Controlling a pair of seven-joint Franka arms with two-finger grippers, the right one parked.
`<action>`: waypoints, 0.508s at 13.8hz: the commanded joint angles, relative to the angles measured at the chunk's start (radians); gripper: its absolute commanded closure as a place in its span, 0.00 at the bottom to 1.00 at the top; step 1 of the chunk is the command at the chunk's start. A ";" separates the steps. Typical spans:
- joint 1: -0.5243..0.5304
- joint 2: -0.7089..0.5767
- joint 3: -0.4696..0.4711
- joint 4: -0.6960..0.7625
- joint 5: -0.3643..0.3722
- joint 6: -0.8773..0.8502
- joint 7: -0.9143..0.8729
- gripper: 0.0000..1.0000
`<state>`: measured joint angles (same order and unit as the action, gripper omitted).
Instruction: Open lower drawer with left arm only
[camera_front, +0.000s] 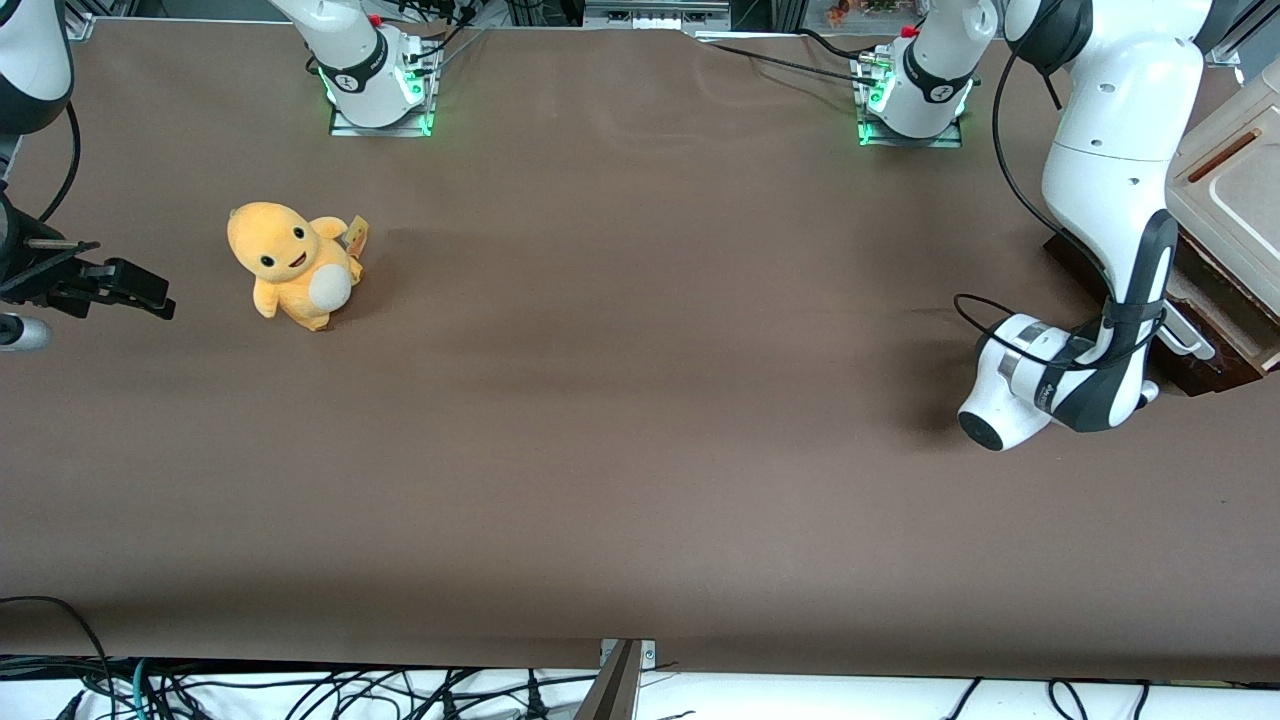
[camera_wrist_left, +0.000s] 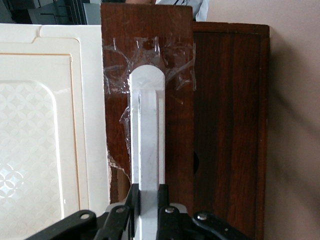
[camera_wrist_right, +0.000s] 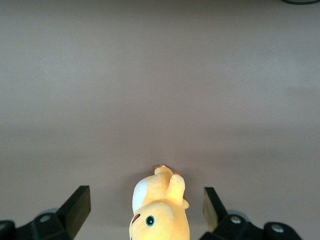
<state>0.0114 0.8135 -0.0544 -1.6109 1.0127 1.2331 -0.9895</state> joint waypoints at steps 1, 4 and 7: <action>-0.017 0.007 0.004 0.023 0.024 -0.018 0.020 0.98; -0.024 0.007 0.004 0.023 0.027 -0.018 0.022 0.98; -0.018 0.007 0.004 0.023 0.023 -0.017 0.022 0.98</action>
<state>-0.0006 0.8136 -0.0547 -1.6109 1.0126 1.2331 -0.9896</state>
